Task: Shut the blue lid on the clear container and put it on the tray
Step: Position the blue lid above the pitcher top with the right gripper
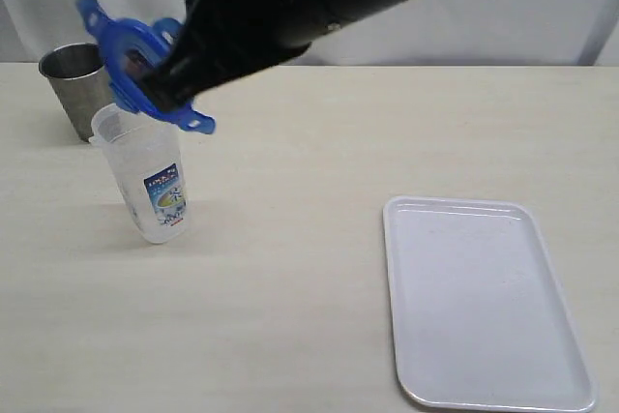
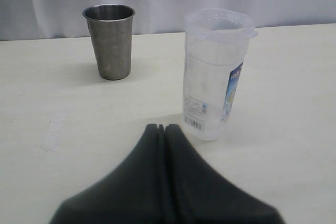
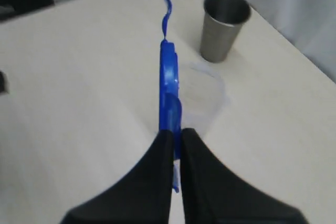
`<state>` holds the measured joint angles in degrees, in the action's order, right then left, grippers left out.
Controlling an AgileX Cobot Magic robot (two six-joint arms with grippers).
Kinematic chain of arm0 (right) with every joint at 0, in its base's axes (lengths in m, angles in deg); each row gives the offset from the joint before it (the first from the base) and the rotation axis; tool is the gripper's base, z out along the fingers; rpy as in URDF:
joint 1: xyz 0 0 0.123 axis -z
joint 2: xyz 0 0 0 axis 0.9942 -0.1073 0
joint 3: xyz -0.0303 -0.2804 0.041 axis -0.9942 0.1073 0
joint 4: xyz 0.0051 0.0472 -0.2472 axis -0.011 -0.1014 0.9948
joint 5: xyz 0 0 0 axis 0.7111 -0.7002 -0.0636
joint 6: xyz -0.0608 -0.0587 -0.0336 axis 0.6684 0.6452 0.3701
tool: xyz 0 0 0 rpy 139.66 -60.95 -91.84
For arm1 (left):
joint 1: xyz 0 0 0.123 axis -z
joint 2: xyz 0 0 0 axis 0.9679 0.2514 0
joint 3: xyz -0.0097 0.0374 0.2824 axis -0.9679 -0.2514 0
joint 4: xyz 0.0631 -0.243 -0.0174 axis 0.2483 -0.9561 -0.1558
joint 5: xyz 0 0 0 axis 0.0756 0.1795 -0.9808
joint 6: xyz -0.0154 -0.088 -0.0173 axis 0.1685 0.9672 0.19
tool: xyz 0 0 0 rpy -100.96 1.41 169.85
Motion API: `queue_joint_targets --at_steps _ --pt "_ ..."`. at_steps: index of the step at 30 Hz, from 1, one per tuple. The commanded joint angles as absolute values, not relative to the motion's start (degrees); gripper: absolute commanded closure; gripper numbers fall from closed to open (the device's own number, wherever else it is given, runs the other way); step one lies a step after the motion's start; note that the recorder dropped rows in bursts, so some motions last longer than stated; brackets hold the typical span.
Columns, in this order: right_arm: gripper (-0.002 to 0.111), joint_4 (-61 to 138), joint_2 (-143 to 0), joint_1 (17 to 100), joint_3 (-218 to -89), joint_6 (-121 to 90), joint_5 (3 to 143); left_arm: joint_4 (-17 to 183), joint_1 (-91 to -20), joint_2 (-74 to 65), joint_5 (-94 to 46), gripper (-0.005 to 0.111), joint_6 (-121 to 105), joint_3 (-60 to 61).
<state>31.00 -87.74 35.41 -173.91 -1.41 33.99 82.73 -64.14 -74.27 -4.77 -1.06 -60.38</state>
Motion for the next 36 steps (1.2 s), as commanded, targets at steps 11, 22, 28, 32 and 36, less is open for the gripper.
queue_joint_targets --at_steps 11,22,28,32,36 --pt "0.104 -1.11 -101.98 43.1 -184.64 12.47 30.52 82.56 -64.41 -74.42 -5.15 0.107 -1.06 -60.46" --pt "0.104 -9.21 -109.95 46.52 -190.95 13.48 25.95 82.56 -64.41 -74.42 -5.15 0.107 -1.06 -60.46" --pt "0.104 -12.15 -110.0 46.4 -190.95 15.4 23.69 82.56 -64.41 -74.42 -5.15 0.107 -1.06 -60.46" --pt "0.104 -11.3 -110.7 46.4 -190.95 14.96 23.56 82.56 -64.41 -74.42 -5.15 0.107 -1.06 -60.46" --pt "0.104 -11.6 -113.14 46.4 -190.95 14.84 23.0 82.56 -64.41 -74.42 -5.15 0.107 -1.06 -60.46"
